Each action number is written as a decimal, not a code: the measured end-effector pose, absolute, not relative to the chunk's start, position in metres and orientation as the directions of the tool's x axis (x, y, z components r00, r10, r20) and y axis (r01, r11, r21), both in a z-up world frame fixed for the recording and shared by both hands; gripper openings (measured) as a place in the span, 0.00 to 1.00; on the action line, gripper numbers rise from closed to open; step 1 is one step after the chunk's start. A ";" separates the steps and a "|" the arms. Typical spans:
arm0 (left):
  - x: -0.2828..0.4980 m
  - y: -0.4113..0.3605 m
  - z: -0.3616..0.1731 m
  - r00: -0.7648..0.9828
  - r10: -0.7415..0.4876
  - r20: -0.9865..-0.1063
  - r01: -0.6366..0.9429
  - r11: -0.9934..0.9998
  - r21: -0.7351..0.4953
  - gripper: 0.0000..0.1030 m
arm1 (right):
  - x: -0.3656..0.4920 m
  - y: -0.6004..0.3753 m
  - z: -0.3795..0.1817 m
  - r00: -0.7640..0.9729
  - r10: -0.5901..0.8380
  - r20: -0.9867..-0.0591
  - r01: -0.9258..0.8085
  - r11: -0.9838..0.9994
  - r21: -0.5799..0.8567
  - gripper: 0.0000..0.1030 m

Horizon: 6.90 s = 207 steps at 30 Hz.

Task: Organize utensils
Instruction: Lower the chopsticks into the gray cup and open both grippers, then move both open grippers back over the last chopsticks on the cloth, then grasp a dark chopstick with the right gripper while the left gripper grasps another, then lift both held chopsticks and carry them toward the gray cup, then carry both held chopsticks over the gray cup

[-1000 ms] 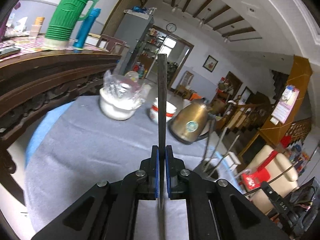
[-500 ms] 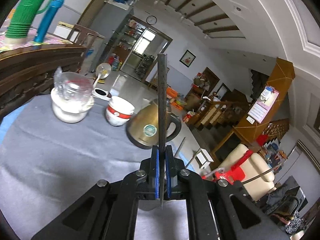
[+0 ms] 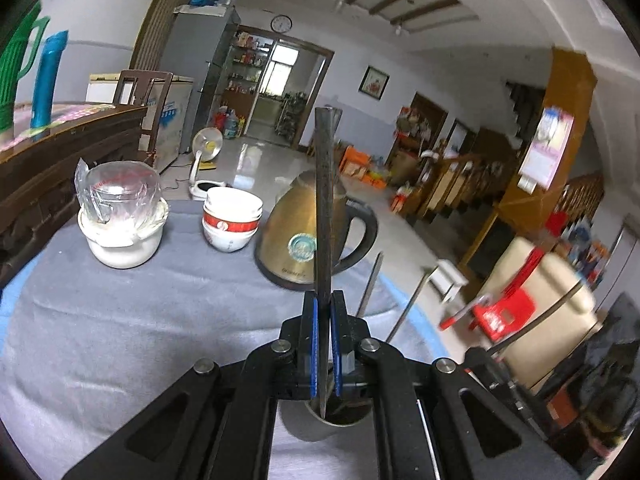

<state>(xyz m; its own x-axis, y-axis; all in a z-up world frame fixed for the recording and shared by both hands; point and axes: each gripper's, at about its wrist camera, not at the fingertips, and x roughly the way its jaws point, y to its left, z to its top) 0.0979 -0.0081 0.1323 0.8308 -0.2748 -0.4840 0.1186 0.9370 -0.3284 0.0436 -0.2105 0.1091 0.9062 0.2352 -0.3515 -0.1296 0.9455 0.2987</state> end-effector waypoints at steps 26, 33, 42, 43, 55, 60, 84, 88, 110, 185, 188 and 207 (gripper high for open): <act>0.121 -0.030 0.118 0.748 -0.214 -0.629 0.108 0.973 -0.204 0.07 | 0.076 -0.198 0.092 0.846 0.246 -0.473 -0.143 0.959 0.244 0.06; 0.130 -0.031 0.108 0.727 -0.227 -0.649 0.115 0.971 -0.211 0.07 | 0.083 -0.196 0.084 0.829 0.256 -0.497 -0.145 0.957 0.252 0.06; 0.132 -0.037 0.097 0.699 -0.238 -0.674 0.134 0.970 -0.203 0.07 | 0.091 -0.187 0.069 0.796 0.281 -0.537 -0.161 0.952 0.258 0.06; 0.131 -0.036 0.097 0.700 -0.237 -0.674 0.133 0.970 -0.203 0.07 | 0.092 -0.186 0.068 0.794 0.282 -0.539 -0.161 0.952 0.260 0.06; 0.129 -0.031 0.100 0.672 -0.264 -0.692 0.137 0.962 -0.235 0.17 | 0.102 -0.183 0.063 0.761 0.268 -0.590 -0.140 0.957 0.254 0.08; 0.119 -0.011 0.116 0.707 -0.247 -0.663 0.092 0.961 -0.259 0.48 | 0.094 -0.189 0.073 0.782 0.231 -0.578 -0.103 0.964 0.246 0.16; 0.019 0.127 -0.021 0.518 -0.012 -0.855 -0.222 0.964 -0.148 0.73 | 0.018 -0.142 -0.003 0.526 0.389 -0.756 -0.179 0.920 0.349 0.65; 0.011 0.127 -0.028 0.511 -0.026 -0.859 -0.215 0.964 -0.157 0.73 | 0.032 -0.119 -0.020 0.427 0.436 -0.792 -0.188 0.900 0.394 0.38; 0.001 0.128 -0.039 0.477 -0.097 -0.874 -0.195 0.958 -0.212 0.73 | 0.077 -0.053 -0.052 0.275 0.395 -0.876 -0.192 0.916 0.353 0.14; 0.021 0.111 0.062 0.724 -0.109 -0.681 -0.112 0.956 -0.272 0.05 | 0.033 -0.117 0.035 0.763 0.395 -0.512 -0.260 0.913 0.315 0.06; 0.022 0.107 0.065 0.776 -0.070 -0.626 -0.124 0.957 -0.261 0.05 | 0.035 -0.115 0.040 0.814 0.345 -0.467 -0.239 0.932 0.272 0.06; -0.029 0.097 0.063 0.872 0.023 -0.490 -0.104 0.985 -0.139 0.06 | -0.010 -0.132 0.046 0.885 0.265 -0.384 -0.223 0.963 0.149 0.07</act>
